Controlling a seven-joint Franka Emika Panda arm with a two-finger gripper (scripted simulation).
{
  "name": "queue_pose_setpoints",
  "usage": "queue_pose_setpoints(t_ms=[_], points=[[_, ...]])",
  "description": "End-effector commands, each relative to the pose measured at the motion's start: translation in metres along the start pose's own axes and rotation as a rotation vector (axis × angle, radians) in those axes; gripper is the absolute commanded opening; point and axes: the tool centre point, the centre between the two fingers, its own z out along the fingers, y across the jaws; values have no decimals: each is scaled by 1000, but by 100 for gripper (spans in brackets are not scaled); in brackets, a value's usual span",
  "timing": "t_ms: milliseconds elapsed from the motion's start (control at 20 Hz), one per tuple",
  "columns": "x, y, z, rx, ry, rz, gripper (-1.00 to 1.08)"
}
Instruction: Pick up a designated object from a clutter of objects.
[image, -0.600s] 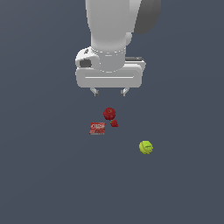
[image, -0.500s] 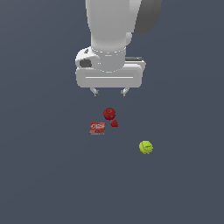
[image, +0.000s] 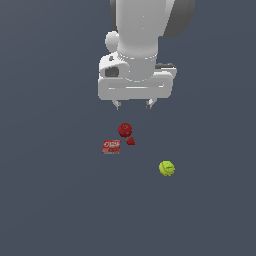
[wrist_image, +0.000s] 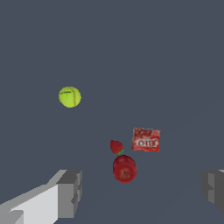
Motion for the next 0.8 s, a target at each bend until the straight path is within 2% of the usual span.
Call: queue_pose_setpoints(t_ms=[0, 400, 750], points=[[0, 0, 0, -1, 0, -1, 100], [1, 5, 9, -6, -2, -47, 100], [3, 15, 29, -15, -5, -145, 100]])
